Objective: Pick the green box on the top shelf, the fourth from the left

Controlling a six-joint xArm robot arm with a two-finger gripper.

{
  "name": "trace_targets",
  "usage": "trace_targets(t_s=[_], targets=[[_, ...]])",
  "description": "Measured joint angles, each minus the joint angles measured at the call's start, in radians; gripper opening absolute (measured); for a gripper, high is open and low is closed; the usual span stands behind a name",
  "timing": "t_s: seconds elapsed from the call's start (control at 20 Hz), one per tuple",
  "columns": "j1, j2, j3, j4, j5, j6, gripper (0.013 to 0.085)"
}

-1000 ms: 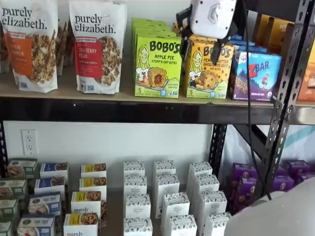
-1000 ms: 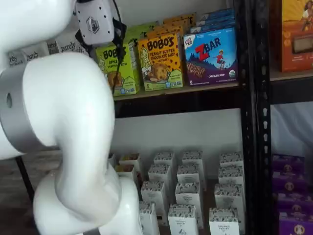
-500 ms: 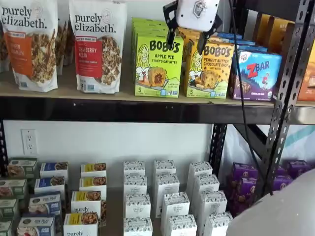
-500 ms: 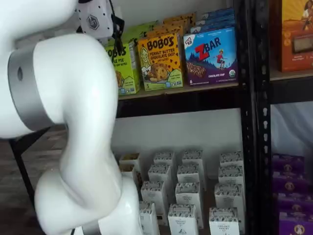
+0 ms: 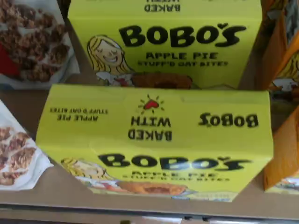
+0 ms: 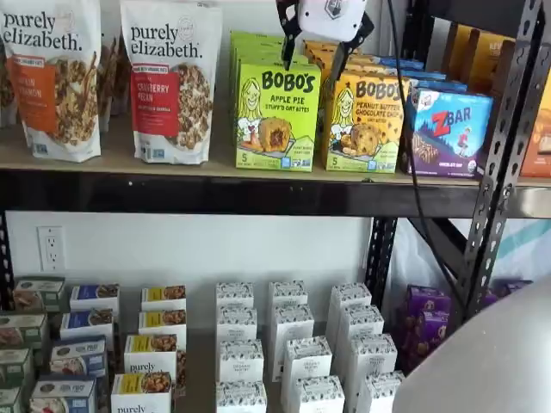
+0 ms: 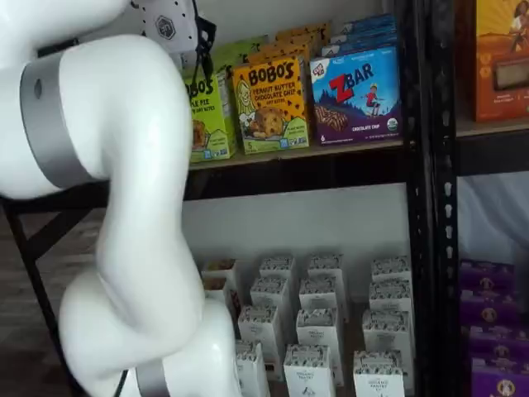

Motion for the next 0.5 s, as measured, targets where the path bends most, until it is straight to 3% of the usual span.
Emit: trace_targets(t_s=[0.25, 0.5], targets=[[-0.010, 0.054, -0.051, -0.011, 0.016, -0.007, 0.0850], [-0.027, 0.103, -0.101, 0.020, 0.045, -0.025, 0.0850]])
